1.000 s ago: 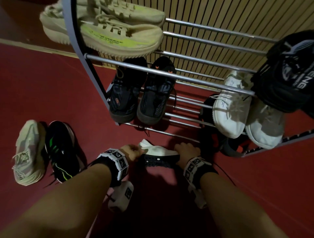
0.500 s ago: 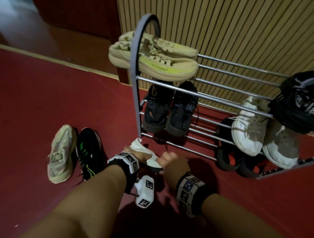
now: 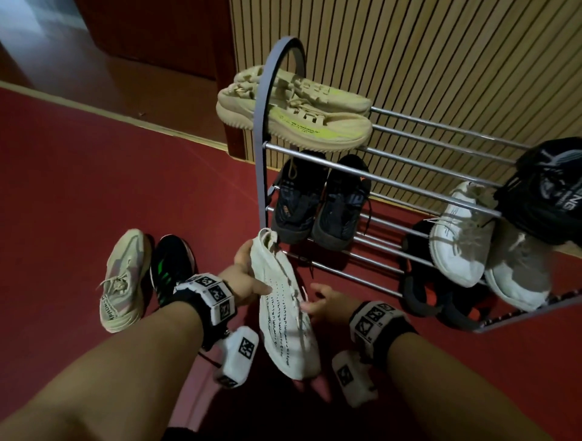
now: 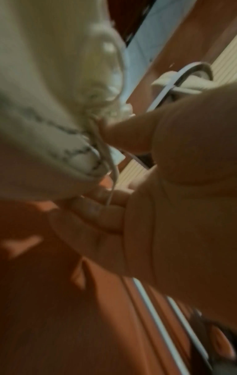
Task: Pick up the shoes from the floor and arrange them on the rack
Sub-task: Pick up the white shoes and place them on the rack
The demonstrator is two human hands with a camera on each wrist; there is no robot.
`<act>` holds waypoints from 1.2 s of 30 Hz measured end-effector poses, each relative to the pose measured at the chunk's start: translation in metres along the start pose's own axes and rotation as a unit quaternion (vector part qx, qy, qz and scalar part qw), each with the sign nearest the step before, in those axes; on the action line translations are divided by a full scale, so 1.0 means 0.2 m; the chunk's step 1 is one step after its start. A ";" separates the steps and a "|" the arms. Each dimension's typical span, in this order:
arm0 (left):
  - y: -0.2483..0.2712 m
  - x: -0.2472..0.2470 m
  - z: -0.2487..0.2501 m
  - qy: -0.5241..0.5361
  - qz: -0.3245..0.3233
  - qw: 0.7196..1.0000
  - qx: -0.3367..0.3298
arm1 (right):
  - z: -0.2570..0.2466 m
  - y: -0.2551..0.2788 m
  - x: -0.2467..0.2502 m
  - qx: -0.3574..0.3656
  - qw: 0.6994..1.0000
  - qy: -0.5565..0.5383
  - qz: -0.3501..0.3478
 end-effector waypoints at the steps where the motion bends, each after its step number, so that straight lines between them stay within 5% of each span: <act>1: 0.01 -0.03 0.01 0.012 -0.020 1.000 -0.009 | 0.01 -0.01 0.00 -0.006 1.000 -0.008 -0.009; 6: -0.03 -0.07 -0.04 0.024 -0.059 0.998 0.005 | 0.01 0.10 0.03 0.027 0.997 -0.030 -0.064; 10: 0.00 -0.13 -0.12 0.001 -0.076 0.994 0.078 | 0.06 0.18 0.05 0.019 0.998 0.050 -0.024; 15: 0.15 -0.38 -0.10 -0.035 -0.248 0.958 0.138 | 0.20 0.33 0.15 -0.005 0.996 0.048 0.072; 19: 0.18 -0.60 -0.06 -0.205 -0.296 0.932 0.044 | 0.27 0.61 0.20 -0.043 0.986 0.023 0.161; 21: 0.24 -0.71 -0.02 -0.288 -0.344 0.894 -0.012 | 0.31 0.77 0.21 -0.071 0.982 -0.016 0.174; 26: 0.40 -0.99 0.04 -0.334 -0.423 0.841 -0.047 | 0.40 1.16 0.33 -0.131 0.965 0.078 0.213; 32: 0.52 -1.34 0.06 -0.272 -0.420 0.865 -0.036 | 0.67 1.58 0.63 -0.105 0.895 0.040 0.431; 36: 0.60 -1.59 0.07 -0.242 -0.409 0.879 -0.044 | 0.92 1.79 0.74 -0.114 0.882 0.026 0.456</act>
Point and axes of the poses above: each hand's wrist, its own y-axis away from the middle knuckle, its own x-axis out of the back of the hand, z = x × y, the point moved 5 cm from there along -y, towards the middle knuckle, and after that the axes turned 7 degrees about -y, right-handed, at the moved point
